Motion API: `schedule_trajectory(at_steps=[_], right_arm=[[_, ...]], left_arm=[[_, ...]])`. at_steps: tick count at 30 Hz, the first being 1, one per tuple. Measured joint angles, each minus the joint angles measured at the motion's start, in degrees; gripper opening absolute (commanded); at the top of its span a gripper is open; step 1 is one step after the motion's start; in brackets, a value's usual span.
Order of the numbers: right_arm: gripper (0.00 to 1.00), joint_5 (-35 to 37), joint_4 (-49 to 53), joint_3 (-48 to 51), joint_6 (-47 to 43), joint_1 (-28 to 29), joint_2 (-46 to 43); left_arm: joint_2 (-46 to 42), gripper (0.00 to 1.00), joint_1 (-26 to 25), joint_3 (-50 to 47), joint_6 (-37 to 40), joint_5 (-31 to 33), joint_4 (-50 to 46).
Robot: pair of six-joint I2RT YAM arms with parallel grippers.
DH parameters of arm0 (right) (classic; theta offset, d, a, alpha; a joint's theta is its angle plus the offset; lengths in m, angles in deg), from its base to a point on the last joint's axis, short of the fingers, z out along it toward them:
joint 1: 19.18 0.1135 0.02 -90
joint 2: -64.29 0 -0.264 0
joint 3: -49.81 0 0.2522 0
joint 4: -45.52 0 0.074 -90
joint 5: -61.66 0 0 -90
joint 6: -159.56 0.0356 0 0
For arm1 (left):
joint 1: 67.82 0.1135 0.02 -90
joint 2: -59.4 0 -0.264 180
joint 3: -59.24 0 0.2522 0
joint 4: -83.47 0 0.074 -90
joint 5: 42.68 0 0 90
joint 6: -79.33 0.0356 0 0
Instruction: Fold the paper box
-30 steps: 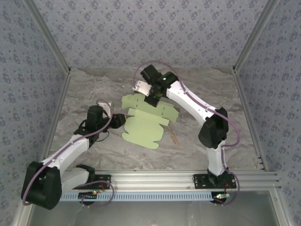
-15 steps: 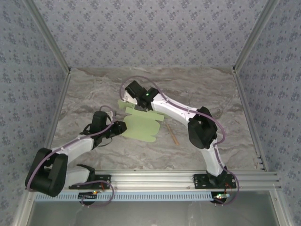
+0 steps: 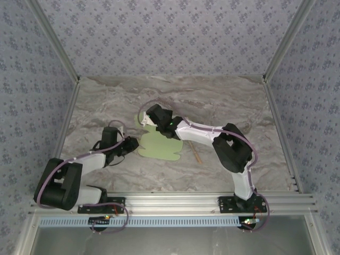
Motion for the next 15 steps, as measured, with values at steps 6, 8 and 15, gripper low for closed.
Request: schedule_trajectory(at_steps=[6,8,15], right_arm=[[0.00,0.61,-11.28,6.27,-8.44,0.35,-1.18],[0.00,0.74,-15.69,8.39,-11.61,0.35,-1.29],[0.00,-0.74,-27.23,14.62,-19.96,-0.37,-2.10]], left_arm=[[-3.19,0.23,4.07,0.63,2.08,1.40,-0.55],[-3.63,0.29,5.40,1.62,3.30,2.58,-0.59],[-2.82,0.41,9.92,6.25,7.02,5.60,-0.81]])
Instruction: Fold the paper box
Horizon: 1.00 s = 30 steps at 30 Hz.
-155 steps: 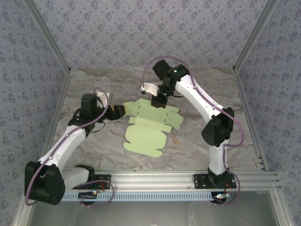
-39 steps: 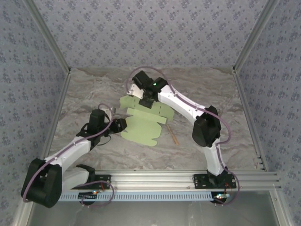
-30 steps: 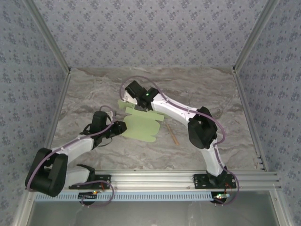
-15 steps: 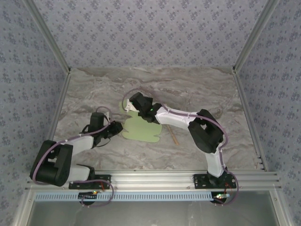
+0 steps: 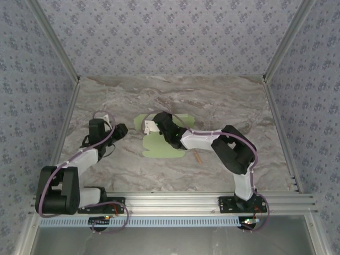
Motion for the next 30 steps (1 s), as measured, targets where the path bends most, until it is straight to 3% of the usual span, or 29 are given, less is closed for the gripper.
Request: schedule_trajectory(at_steps=[5,10,20,25,30], right_arm=[[0.00,-2.29,-3.58,2.05,-3.19,-0.92,-0.70],[0.00,-4.02,-4.15,2.08,-4.66,-1.64,-1.01],[0.00,-8.44,0.28,1.64,-2.86,-4.87,-2.95],[0.00,-10.36,6.29,-0.98,0.20,-5.95,-3.06],[0.00,-14.03,15.34,-5.75,5.57,-7.19,-4.15]], left_arm=[[5.51,0.45,1.60,6.99,3.80,1.55,-2.93],[14.62,0.48,1.55,14.69,7.76,-1.51,-4.76],[24.22,0.47,-2.36,20.17,13.33,-6.80,-10.73],[23.15,0.50,-2.45,19.69,13.55,-5.16,-11.15],[10.43,0.59,-3.96,12.81,16.85,-3.06,-8.13]])
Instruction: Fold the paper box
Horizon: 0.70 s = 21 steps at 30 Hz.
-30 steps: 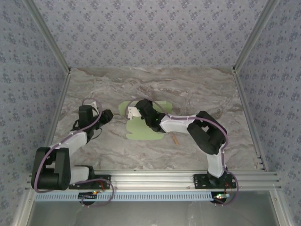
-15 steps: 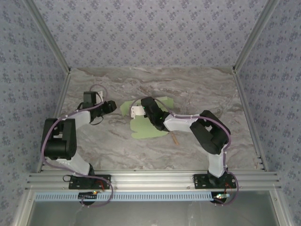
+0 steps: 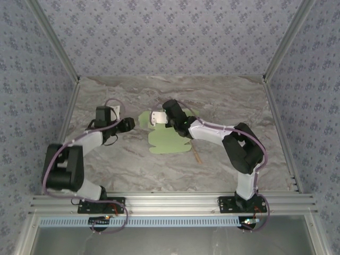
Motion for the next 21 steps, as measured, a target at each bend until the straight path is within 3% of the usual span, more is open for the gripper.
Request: schedule_trajectory(at_steps=[4,10,21], right_arm=[[0.00,-4.22,8.76,-5.11,5.09,-1.86,-0.92],[0.00,-12.63,23.43,-14.51,12.59,-5.31,-0.94],[0.00,-24.57,39.91,-22.27,18.80,-7.96,-0.76]], left_arm=[[-7.80,0.62,-6.25,-1.57,6.36,0.20,4.35],[-9.94,0.63,-12.33,-1.86,16.15,-1.27,8.87],[-7.21,0.62,-13.16,2.08,30.21,-1.68,7.63]])
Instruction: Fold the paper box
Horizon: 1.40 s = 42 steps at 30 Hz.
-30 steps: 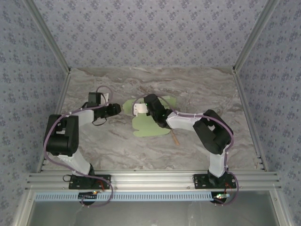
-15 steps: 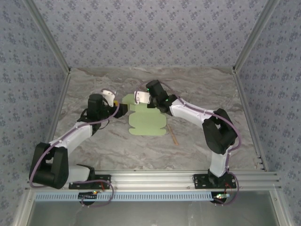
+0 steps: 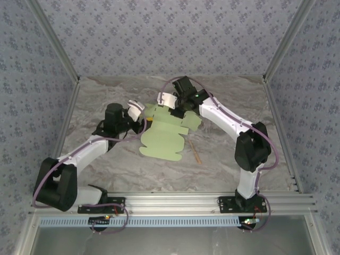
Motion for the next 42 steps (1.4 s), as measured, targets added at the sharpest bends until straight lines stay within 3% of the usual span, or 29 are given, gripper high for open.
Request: schedule_trajectory(at_steps=[4,12,15,21,23,31,42], right_arm=[[0.00,-1.40,2.36,-0.81,0.83,-0.09,0.33],[0.00,-2.56,4.46,-1.38,1.55,-0.09,0.72],[0.00,-2.99,4.66,-1.51,1.79,-0.09,0.72],[0.00,-4.04,4.98,-1.66,2.19,-0.09,0.72],[0.06,-4.46,5.09,-1.70,2.21,-0.15,0.72],[0.22,-8.37,5.09,-1.70,3.50,-1.84,0.39],[0.25,-11.56,7.21,-1.68,4.11,-4.48,-0.76]], left_arm=[[0.81,0.58,0.00,2.21,2.19,-0.37,-0.22],[5.51,0.33,0.00,7.56,4.48,-3.82,-3.52],[7.10,0.29,0.00,9.49,4.98,-5.44,-4.98],[8.76,0.09,0.07,11.56,5.05,-8.17,-7.23],[8.90,0.00,0.44,11.93,4.90,-9.16,-7.76],[8.74,0.00,4.55,12.07,2.34,-14.53,-8.09],[8.17,0.00,5.31,11.85,2.25,-16.46,-8.24]])
